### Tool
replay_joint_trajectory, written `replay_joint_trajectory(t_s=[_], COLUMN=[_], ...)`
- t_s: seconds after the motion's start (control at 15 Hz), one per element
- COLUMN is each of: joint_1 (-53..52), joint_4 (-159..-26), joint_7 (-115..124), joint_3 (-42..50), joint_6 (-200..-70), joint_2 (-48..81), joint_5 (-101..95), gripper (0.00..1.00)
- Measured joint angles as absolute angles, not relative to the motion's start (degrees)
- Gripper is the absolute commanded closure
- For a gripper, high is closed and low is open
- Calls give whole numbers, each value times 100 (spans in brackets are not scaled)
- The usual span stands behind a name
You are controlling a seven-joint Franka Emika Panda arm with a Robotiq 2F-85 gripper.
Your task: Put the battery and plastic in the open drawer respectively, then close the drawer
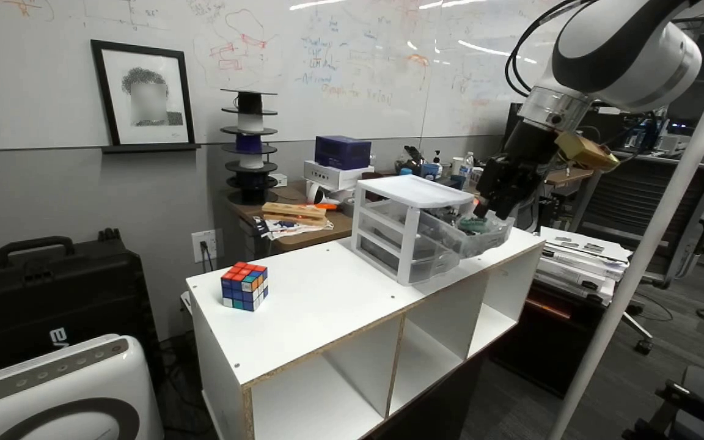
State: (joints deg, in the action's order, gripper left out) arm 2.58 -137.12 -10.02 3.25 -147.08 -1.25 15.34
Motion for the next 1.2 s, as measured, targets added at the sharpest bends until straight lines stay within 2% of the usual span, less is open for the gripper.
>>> replay_joint_trajectory(t_s=[0.8, 1.0, 1.2], joint_1=[115, 72, 9], joint_4=[-13678, -13689, -13689], joint_7=[-794, -674, -815], joint_3=[175, 151, 182], joint_6=[-14642, -13970, -12767], joint_2=[-816, -1249, -1591], joint_5=[1473, 1271, 1288], gripper=[0, 0, 0])
